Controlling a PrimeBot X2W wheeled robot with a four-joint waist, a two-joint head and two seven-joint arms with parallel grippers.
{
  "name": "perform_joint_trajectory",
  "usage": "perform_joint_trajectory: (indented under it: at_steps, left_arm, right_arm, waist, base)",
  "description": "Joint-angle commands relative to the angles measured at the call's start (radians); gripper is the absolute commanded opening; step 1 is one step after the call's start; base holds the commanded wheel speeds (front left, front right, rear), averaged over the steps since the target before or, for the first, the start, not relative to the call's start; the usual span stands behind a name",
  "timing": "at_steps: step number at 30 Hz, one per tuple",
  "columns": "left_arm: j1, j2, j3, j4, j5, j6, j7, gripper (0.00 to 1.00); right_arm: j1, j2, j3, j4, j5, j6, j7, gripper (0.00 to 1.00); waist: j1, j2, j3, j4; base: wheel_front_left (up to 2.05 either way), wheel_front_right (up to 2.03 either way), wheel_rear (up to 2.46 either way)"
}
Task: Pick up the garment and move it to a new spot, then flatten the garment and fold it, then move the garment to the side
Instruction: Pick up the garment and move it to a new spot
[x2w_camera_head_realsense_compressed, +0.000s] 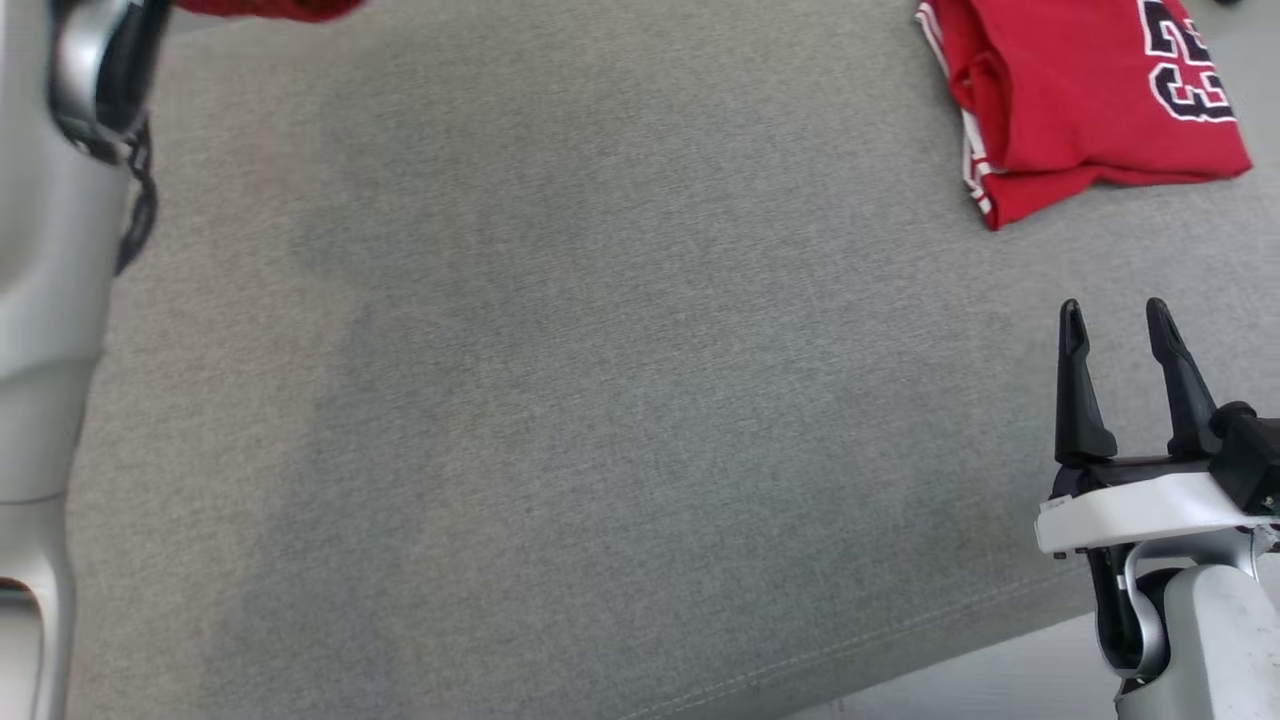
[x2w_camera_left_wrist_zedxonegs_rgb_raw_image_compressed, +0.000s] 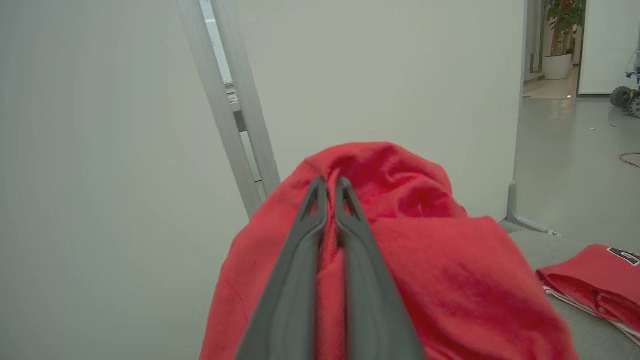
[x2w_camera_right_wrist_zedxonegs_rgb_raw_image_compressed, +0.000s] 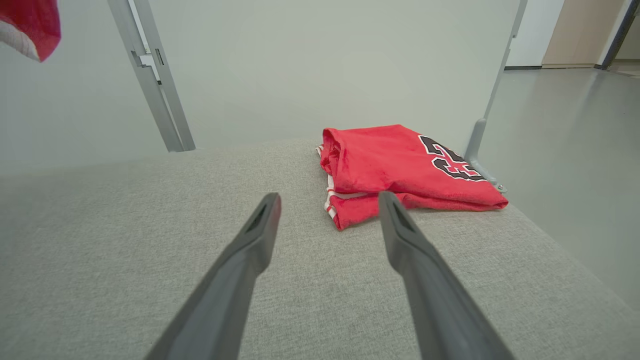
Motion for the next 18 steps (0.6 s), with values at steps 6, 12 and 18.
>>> perform_joint_trajectory:
  at_steps: [6, 12, 18]
  left_arm:
    - [0.160, -0.053, -0.077, -0.053, 0.007, 0.016, -0.009, 0.00]
    - [0.348, -0.080, -0.148, -0.034, 0.010, 0.029, -0.037, 0.00]
    - [0.505, -0.113, -0.200, 0.024, -0.002, 0.036, -0.090, 0.00]
  right_arm:
    - [-0.009, 0.007, 0.014, 0.038, 0.017, -0.002, -0.027, 1.00]
    - [-0.008, 0.008, 0.021, 0.056, 0.027, -0.002, -0.035, 1.00]
    - [-0.019, 0.008, 0.038, 0.072, 0.038, -0.002, -0.040, 1.00]
  waist:
    - [0.0000, -0.0001, -0.016, -0.106]
    - [0.0000, -0.0001, -0.021, -0.116]
    - [0.0000, -0.0001, -0.023, -0.106]
  base:
    - [0.00, 0.00, 0.00]
    - [0.00, 0.00, 0.00]
    - [0.00, 0.00, 0.00]
